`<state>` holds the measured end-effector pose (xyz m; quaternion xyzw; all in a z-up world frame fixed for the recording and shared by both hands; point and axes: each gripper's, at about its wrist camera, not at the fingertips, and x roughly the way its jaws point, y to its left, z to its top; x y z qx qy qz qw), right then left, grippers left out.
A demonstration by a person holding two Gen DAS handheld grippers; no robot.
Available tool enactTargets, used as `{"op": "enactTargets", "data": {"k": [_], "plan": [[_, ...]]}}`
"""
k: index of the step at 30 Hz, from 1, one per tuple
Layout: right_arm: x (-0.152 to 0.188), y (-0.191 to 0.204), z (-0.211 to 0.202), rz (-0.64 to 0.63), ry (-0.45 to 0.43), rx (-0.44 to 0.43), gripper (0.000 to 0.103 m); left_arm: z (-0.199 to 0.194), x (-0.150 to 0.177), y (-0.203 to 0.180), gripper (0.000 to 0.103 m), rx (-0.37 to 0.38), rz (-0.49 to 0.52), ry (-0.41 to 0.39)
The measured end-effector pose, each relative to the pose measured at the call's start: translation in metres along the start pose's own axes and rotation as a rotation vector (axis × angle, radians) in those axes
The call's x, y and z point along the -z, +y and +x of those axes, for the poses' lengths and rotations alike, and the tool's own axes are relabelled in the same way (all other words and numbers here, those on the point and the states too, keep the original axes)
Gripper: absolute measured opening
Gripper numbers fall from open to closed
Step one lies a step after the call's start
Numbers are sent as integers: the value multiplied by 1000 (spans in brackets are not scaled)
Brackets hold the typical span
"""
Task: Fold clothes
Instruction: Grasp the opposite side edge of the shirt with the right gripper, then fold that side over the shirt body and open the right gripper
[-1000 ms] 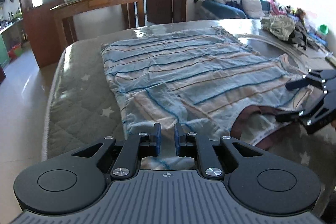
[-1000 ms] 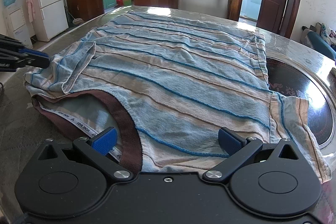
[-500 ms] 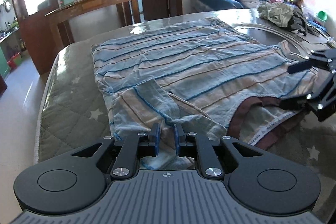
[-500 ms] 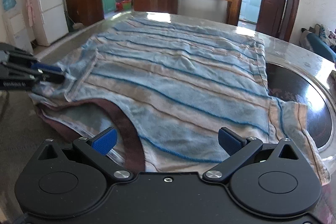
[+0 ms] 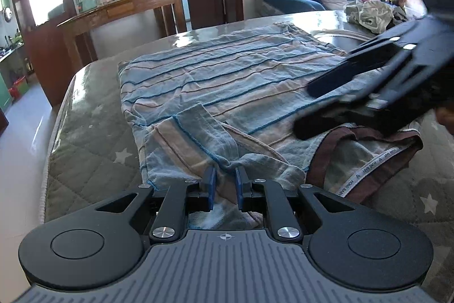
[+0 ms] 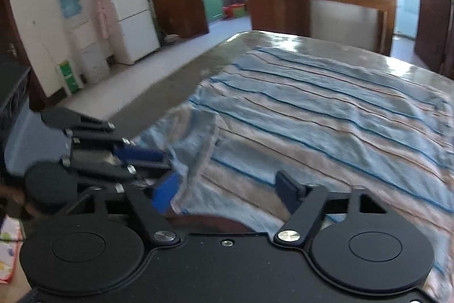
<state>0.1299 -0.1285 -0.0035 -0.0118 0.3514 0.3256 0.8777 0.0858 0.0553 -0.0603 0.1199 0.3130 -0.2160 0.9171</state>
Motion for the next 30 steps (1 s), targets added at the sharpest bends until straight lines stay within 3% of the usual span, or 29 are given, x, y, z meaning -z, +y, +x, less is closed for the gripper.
{"op": "enactTargets", "data": {"k": [4, 10, 20, 25, 30], "plan": [[-14, 3, 22, 13, 22, -62, 57, 0, 2, 2, 14, 5, -18, -16], [-27, 14, 46, 12, 46, -118, 41, 0, 4, 5, 14, 19, -31, -25], [-21, 7, 48, 94, 42, -130, 39, 2, 5, 7, 15, 36, -40, -36], [-19, 5, 52, 136, 38, -137, 15, 1, 6, 7, 17, 33, -42, -37], [-24, 9, 45, 112, 11, -97, 9, 0, 5, 3, 19, 28, -7, -33]]}}
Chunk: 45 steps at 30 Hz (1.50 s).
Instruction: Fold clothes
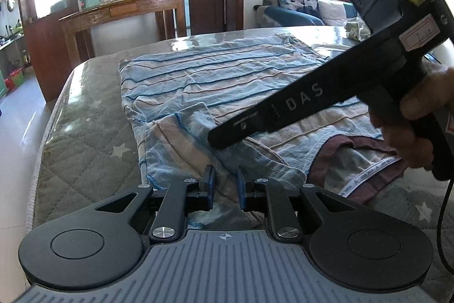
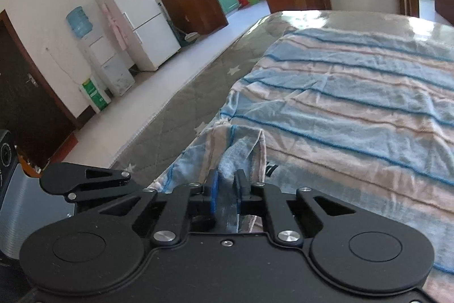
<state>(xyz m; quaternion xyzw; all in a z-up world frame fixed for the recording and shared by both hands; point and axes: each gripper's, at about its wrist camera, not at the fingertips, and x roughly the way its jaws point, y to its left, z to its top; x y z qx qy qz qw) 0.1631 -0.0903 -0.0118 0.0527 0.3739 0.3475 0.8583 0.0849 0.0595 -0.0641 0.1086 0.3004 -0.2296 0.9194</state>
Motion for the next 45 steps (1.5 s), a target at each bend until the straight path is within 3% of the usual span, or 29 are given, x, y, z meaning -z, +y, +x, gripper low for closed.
{"op": "enactTargets", "data": {"k": [7, 15, 19, 27, 30, 35, 41, 45], "plan": [[0, 9, 9, -139, 23, 132, 9, 0, 0, -9, 21, -16, 52, -2], [-18, 2, -10, -104, -55, 128, 15, -3, 1, -13, 22, -30, 100, 4], [-23, 10, 0, -113, -40, 51, 15, -3, 1, -15, 22, -29, 108, 3], [-16, 3, 33, -98, 49, 81, 14, -2, -1, -13, 22, -23, 97, 16], [-16, 1, 10, -88, 4, 119, 15, -3, -4, -13, 23, -30, 96, 14], [1, -7, -36, -63, -62, 200, 43, -11, -12, -17, 33, -49, 85, -15], [47, -41, -104, 26, -99, 358, 50, -18, -22, -36, 34, -58, 85, -28], [69, -61, -138, 105, -140, 414, 50, -22, -28, -54, 35, -45, 92, -37]]}}
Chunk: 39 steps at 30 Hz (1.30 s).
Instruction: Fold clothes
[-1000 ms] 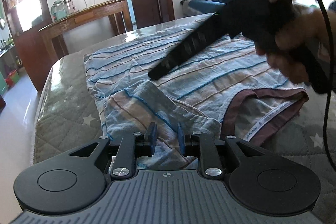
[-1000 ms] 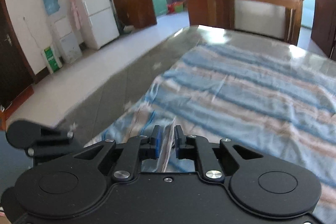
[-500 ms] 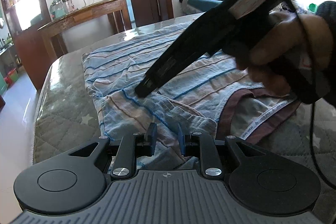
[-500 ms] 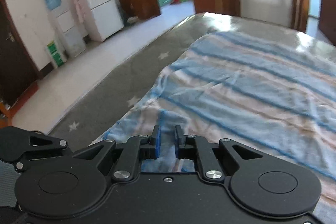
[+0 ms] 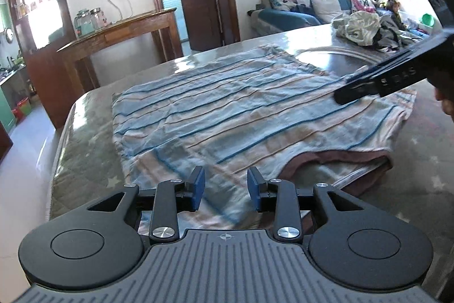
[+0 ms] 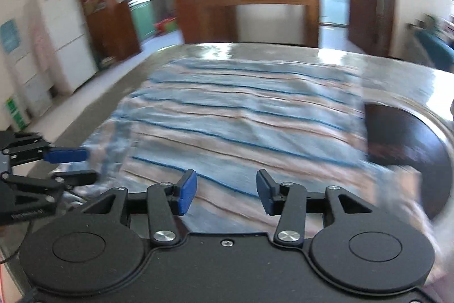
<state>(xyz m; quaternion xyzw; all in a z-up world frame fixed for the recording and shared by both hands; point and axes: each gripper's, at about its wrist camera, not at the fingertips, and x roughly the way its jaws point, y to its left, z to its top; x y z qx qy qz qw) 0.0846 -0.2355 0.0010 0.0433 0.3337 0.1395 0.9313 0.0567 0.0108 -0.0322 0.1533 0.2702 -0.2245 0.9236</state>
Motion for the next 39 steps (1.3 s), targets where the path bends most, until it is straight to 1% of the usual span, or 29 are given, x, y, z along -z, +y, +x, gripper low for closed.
{"op": "enactTargets", "data": {"k": [2, 3, 4, 8, 9, 12, 15, 17, 19, 23, 26, 36, 39], "plan": [[14, -26, -18, 61, -11, 67, 50, -2, -3, -9, 36, 11, 2, -6], [15, -27, -20, 63, -10, 70, 50, -3, -6, -17, 36, 33, -3, -9], [25, -42, -28, 98, -13, 105, 50, -4, -8, -21, 37, 44, -4, -9], [44, -64, -42, 124, -33, 204, 50, -4, -13, -41, 40, 84, -1, -12], [45, -65, -43, 127, -34, 207, 50, -4, -14, -45, 40, 92, 2, -12], [58, -86, -53, 202, -63, 251, 52, -1, -20, -64, 42, 132, 18, -14], [64, -96, -58, 232, -82, 285, 54, 6, -27, -80, 45, 168, 25, -9], [67, -103, -60, 263, -89, 289, 56, 10, -31, -89, 47, 190, 24, -6], [71, -109, -57, 282, -92, 311, 56, 13, -34, -97, 47, 208, 23, -6], [75, -118, -57, 321, -101, 315, 56, 21, -40, -109, 51, 244, 11, 1], [76, -126, -53, 348, -100, 315, 56, 24, -43, -116, 51, 255, 12, 9], [79, -125, -50, 340, -109, 330, 56, 34, -43, -139, 54, 285, 51, 31], [80, -122, -49, 330, -114, 339, 42, 38, -41, -141, 54, 288, 54, 44]]}}
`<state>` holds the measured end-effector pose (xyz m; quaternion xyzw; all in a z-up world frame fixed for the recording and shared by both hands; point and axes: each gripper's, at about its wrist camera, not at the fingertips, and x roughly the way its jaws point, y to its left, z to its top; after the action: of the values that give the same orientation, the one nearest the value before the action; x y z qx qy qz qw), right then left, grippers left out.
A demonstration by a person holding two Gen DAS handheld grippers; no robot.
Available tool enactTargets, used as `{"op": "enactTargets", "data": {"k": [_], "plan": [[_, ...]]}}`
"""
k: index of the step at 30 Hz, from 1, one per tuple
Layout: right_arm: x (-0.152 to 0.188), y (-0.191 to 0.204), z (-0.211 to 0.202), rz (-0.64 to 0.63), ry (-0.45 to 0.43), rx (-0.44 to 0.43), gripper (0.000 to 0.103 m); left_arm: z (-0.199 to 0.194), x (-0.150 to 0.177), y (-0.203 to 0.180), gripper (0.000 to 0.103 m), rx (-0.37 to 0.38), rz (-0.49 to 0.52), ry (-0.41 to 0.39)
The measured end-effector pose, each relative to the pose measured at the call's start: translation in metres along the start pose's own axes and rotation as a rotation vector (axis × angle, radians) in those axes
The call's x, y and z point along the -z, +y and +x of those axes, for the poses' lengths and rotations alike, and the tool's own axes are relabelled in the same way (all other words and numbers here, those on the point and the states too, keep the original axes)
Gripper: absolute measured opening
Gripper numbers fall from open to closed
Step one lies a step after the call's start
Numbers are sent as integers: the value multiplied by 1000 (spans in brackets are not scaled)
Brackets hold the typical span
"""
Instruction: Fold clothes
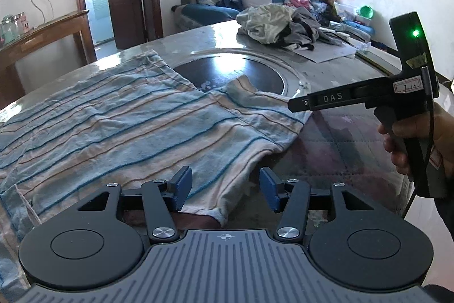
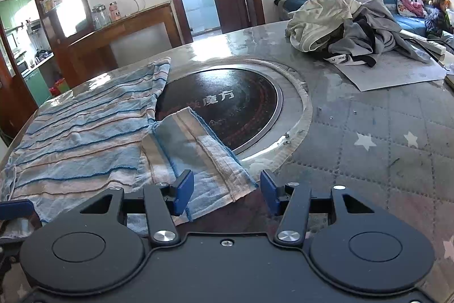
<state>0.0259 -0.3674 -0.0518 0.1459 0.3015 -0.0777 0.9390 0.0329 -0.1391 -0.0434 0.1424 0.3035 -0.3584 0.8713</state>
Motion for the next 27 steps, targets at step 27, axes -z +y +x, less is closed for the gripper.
{"op": "enactTargets", "data": {"k": [27], "plan": [[-26, 7, -27, 188, -82, -280, 6, 18, 16, -2, 58, 22, 10, 41]]}}
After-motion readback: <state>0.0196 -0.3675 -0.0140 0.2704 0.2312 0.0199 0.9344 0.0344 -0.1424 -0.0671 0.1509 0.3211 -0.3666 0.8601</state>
